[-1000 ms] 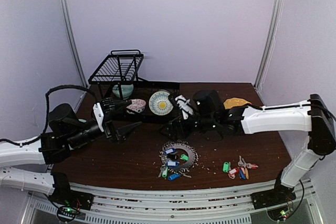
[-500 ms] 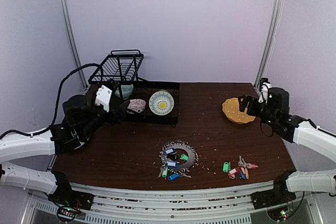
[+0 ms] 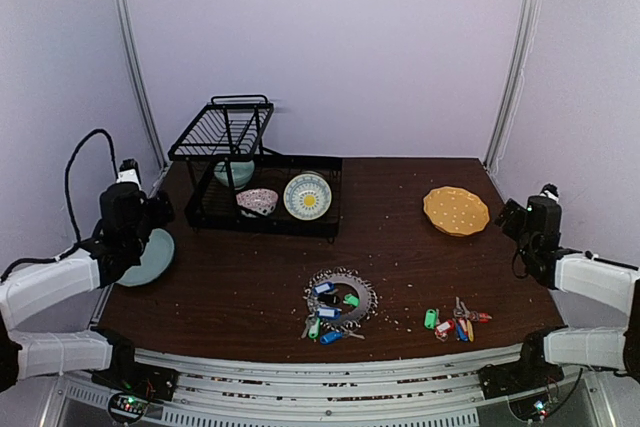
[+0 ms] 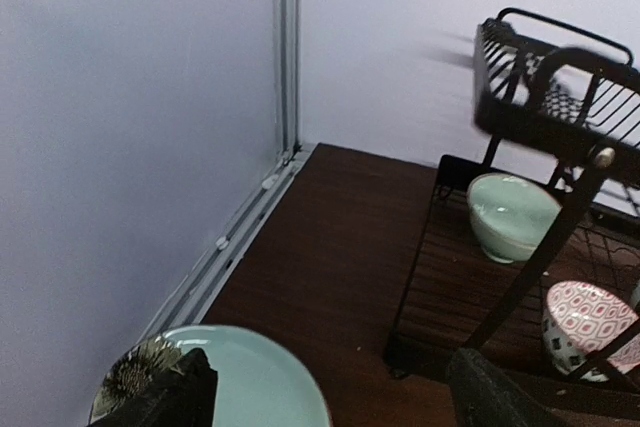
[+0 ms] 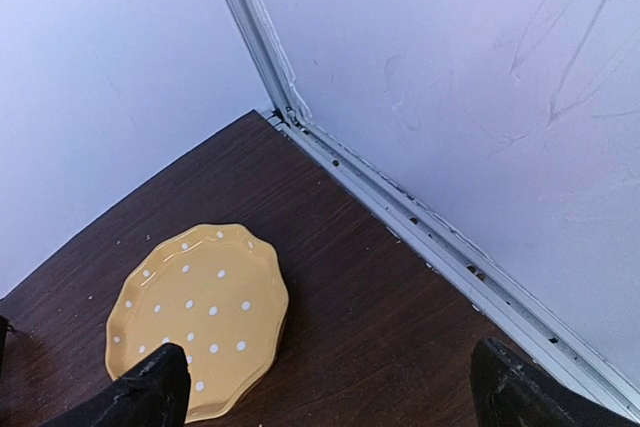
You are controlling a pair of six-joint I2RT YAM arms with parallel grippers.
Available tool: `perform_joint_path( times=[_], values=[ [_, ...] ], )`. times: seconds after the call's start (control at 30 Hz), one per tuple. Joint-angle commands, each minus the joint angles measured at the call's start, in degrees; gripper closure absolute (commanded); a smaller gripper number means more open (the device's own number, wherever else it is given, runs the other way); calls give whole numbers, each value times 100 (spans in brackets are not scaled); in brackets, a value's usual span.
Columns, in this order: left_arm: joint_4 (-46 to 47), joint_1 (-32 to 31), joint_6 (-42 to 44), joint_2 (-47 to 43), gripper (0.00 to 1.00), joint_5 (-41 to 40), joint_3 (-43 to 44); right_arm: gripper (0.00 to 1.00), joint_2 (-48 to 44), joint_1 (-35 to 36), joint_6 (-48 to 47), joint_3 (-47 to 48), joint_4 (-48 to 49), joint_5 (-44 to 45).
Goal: Put the keys on the keyring
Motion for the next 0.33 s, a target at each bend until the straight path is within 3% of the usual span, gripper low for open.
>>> perform_joint_path(
  times=[0.0, 0.3],
  values=[
    [835, 36, -636, -108, 17, -896, -748, 0, 47, -20, -91, -268, 576, 537],
    [2150, 170, 40, 321, 16, -1370, -1149, 0, -240, -22, -442, -660, 1248, 154]
  ],
)
